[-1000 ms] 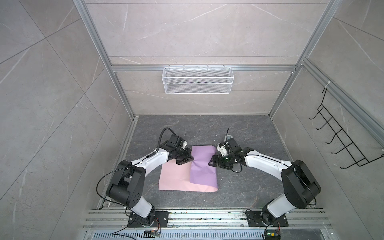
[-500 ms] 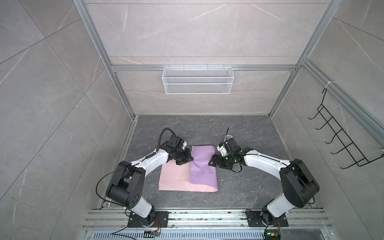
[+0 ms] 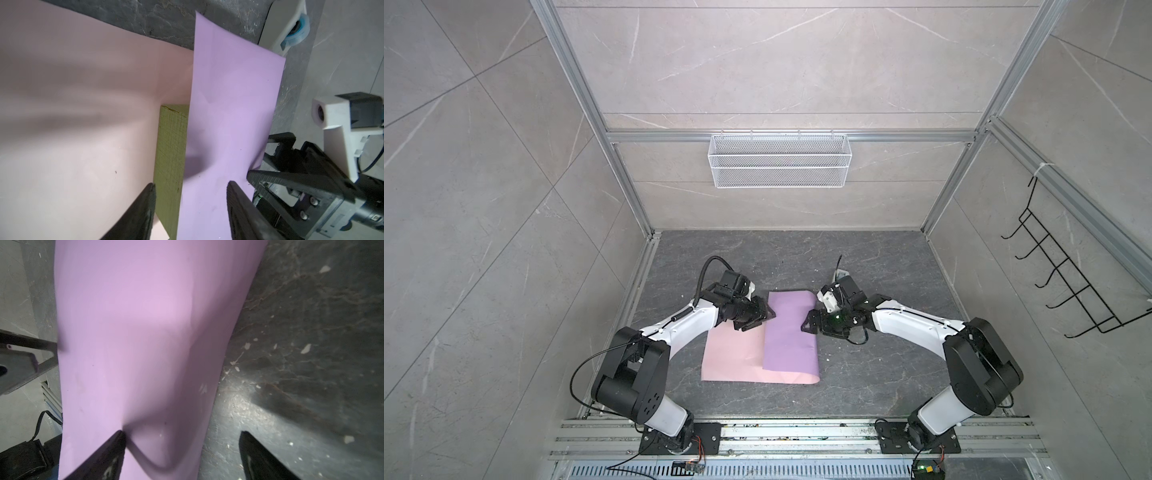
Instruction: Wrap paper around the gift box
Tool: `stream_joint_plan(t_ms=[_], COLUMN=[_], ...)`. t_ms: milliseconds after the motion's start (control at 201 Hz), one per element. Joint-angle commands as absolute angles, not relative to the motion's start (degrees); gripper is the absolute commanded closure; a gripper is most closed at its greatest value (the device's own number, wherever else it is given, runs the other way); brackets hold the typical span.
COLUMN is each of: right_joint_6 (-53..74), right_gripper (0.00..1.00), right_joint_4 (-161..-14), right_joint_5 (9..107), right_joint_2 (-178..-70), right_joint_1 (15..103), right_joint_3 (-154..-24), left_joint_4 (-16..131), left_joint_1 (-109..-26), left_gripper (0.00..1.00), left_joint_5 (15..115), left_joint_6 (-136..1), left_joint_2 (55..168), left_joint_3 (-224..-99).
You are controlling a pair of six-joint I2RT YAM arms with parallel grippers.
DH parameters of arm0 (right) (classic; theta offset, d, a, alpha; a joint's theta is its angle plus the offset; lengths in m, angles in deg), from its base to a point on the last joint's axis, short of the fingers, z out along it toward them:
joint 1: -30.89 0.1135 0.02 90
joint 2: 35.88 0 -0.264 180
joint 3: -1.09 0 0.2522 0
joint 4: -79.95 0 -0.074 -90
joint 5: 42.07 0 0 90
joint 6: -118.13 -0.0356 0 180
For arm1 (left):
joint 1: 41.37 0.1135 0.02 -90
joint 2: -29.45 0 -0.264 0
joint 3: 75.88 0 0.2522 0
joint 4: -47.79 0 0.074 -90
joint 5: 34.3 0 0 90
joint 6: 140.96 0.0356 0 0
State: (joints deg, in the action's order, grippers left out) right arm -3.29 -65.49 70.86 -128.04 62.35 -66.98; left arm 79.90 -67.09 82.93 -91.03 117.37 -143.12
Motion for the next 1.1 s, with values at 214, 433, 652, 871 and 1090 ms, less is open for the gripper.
stream_joint_plan(t_ms=[214,433,652,871,1090], right_joint_6=[-1.5,-1.5,-1.4,-2.4,-3.3], right_gripper=[0.14,0.14,0.13,0.13,0.14], right_joint_4=[-62.0,-62.1,-61.7,-62.8,-63.6], right_joint_5=[69.7,69.6,69.5,72.9,73.6], right_joint_2=[-129.2,-129.2,-129.1,-128.4,-128.7], right_joint_1=[62.3,62.3,62.3,62.2,62.1], right_joint_3=[-66.6,-66.7,-67.9,-69.7,-71.1], left_joint_4=[79.2,79.3,79.7,80.3,81.1], left_joint_1=[-67.1,-67.3,-67.3,-67.2,-67.2], left_gripper=[0.27,0.32,0.44,0.56,0.60], left_joint_5=[88.1,90.8,90.0,87.1,85.7], left_joint_6=[-90.2,-90.1,-89.2,-88.3,-87.7], left_joint_2=[122.6,125.8,124.3,123.7,123.8], left_joint_3=[-148.8,-148.2,-143.2,-142.0,-143.6])
